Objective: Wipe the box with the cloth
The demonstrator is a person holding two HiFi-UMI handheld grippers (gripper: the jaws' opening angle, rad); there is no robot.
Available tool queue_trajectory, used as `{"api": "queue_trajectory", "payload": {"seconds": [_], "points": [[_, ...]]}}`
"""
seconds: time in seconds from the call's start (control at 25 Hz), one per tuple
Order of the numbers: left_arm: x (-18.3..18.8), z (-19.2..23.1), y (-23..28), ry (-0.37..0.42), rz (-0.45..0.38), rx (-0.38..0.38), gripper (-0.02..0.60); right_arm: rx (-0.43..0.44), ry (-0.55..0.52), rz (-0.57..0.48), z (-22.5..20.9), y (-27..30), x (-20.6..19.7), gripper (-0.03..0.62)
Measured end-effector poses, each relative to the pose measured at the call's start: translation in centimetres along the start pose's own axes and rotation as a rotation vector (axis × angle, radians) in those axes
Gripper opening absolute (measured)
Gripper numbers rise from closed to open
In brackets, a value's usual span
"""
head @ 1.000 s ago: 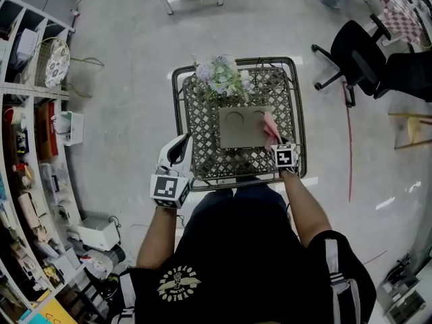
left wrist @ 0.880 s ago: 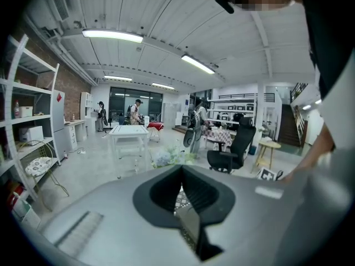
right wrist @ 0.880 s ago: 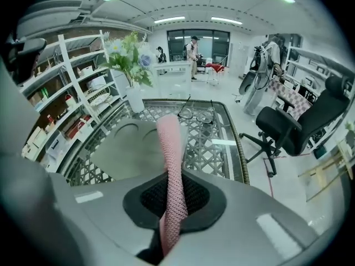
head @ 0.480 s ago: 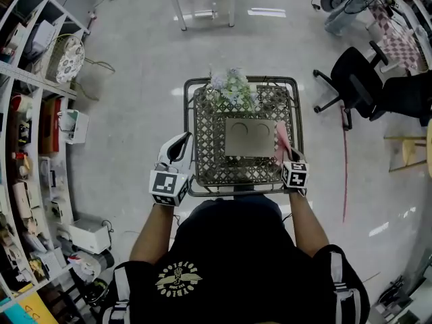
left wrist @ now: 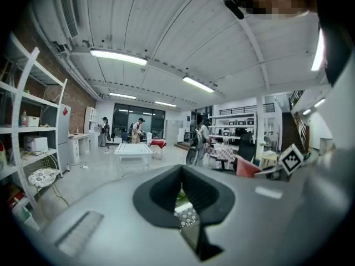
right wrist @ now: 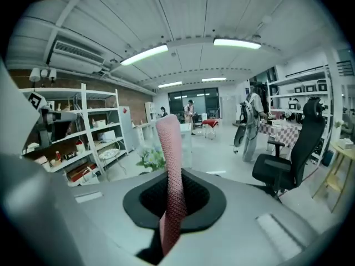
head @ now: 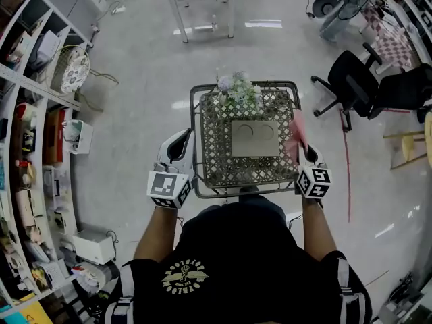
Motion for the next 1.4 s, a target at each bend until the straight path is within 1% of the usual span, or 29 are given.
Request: {"api": "queue_trajectory", "payload": {"seconds": [0.12, 0.24, 0.32, 0.44, 0.56, 0.72, 0.96, 1.4], "points": [[2.3, 0.1, -1.0, 0.019, -0.044, 0.001, 0.000, 0.025, -0.004, -0.129, 1.3, -2.4, 4.8, 0.017], [4.4, 0.3, -2.3, 0.028, -0.101, -0.010, 0.000, 0.033, -0.036, -0.239, 2.7, -5.1, 9.0, 0.017], [5.4, 0.5, -3.1, 0.028, -0.126, -0.017, 0.000, 0.032, -0.057, -0.294, 3.5, -6.8, 11.2, 0.017], [5.9, 0.8, -3.7, 0.021, -0.141, -0.032, 0.000, 0.032, -0.057, -0.346, 4.5, -9.0, 13.5, 0.017], [5.6, 0.8, -3.8, 0.010, -0.144, -0.040, 0.000, 0.029, -0.054, -0.371, 5.2, -10.5, 14.8, 0.017], [5.4, 0.1, -3.9, 0.002, -0.147, -0.048, 0.000, 0.022, -0.071, -0.388, 5.1, -11.6, 15.5, 0.017], [6.1, -0.7, -3.0, 0.011, -0.152, -0.045, 0.000, 0.031, -0.073, -0.414, 3.9, -11.2, 16.7, 0.017], [6.6, -5.1, 0.2, 0.040, -0.150, -0.030, 0.000, 0.081, -0.068, -0.403, -0.5, -10.3, 16.8, 0.017]]}}
Point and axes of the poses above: the fingertips, and each gripper's own axes: y forward along the fingers, z to its left, x out of its top, the point moved 3 cm from there along -y, backward along the fingers, and after that the axes turned 9 degrees about -z, right-handed, at the moved point
